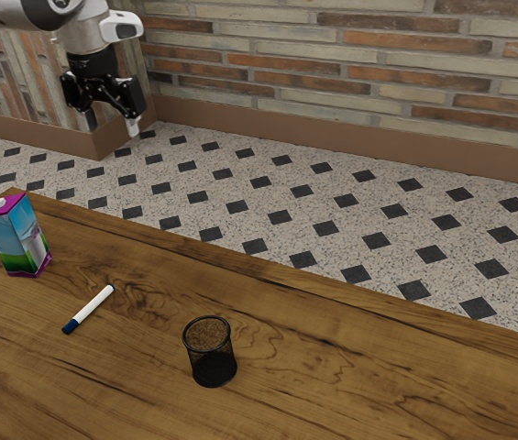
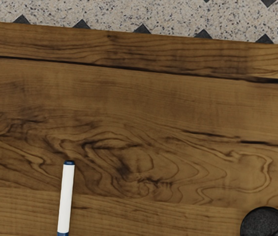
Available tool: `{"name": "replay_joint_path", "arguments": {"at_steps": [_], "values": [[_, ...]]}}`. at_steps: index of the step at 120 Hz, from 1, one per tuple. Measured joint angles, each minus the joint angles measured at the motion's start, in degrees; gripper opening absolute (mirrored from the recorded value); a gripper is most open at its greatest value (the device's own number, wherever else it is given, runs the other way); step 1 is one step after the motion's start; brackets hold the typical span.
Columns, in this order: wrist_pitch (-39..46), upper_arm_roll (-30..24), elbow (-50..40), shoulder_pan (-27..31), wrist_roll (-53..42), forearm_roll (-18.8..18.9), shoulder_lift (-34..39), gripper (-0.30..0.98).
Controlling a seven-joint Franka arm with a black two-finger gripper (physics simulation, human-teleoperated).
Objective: Put the marker into the pen holder.
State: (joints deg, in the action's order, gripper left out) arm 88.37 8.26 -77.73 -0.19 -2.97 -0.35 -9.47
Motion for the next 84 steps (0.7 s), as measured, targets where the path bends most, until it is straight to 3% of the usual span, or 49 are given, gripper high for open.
{"name": "replay_joint_path", "arguments": {"at_steps": [33, 61, 84], "values": [[-0.02, -0.03, 0.03, 0.05, -1.22, 0.04, -0.25, 0.67], [3.70, -0.33, -0.80, -1.02, -1.84, 0.73, -9.98, 0.67], [10.38, 0.96, -18.67, -0.81, -2.42, 3.20, -8.34, 0.67]]}}
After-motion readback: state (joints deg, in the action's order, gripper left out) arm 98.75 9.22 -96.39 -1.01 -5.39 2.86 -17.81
